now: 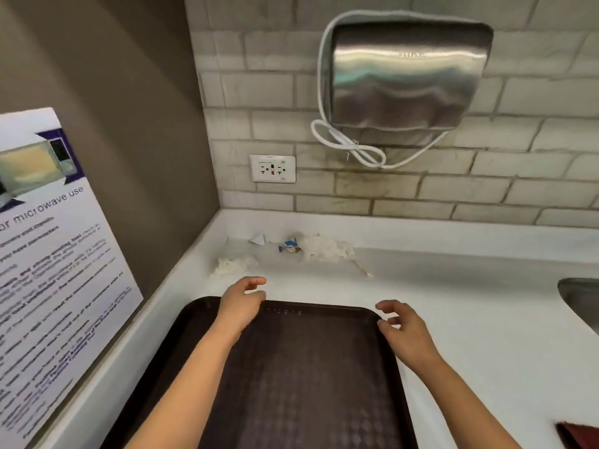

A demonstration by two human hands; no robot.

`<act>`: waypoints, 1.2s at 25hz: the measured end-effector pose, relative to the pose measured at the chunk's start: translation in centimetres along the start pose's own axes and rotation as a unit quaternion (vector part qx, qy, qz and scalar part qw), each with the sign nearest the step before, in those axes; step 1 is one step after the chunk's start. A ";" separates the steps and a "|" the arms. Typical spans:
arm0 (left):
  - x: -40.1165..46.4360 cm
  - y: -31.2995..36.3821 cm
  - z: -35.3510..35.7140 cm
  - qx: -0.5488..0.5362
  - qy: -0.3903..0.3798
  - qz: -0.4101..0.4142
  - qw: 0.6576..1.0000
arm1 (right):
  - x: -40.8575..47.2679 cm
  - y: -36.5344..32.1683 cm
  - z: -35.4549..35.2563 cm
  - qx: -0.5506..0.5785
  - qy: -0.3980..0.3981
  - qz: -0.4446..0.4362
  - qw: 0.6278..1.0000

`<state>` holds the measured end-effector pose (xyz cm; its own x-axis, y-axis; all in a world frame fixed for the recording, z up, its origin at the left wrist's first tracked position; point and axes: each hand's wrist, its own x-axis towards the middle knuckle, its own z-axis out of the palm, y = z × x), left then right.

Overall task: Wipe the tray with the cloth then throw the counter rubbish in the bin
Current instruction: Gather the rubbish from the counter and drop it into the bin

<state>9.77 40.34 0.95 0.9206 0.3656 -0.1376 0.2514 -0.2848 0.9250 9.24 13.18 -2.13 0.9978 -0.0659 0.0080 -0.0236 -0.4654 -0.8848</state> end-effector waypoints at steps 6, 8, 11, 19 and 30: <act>11.5 -2.7 -1.4 0.199 0.002 0.035 0.979 | 6.2 1.2 1.7 -0.084 0.009 0.037 0.996; 14.4 -4.0 -1.2 0.279 -0.023 0.025 0.960 | 8.4 1.4 2.4 -0.116 0.004 0.048 0.992; 17.0 -5.4 -0.3 0.402 -0.049 -0.010 0.914 | 11.6 1.6 3.4 -0.166 0.010 0.065 0.984; 20.2 -6.9 1.7 0.460 0.044 0.051 0.885 | 19.4 -0.6 8.8 -0.330 -0.003 -0.006 0.944; 20.7 -5.8 3.0 0.462 0.043 0.023 0.885 | 22.2 -1.2 15.0 -0.375 -0.007 -0.024 0.927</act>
<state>28.24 46.92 -8.34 0.9200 0.3895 -0.0432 0.3881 -0.8902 0.2385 32.31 25.54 -7.86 0.9994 -0.0214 0.0284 -0.0116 -0.9505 -0.3107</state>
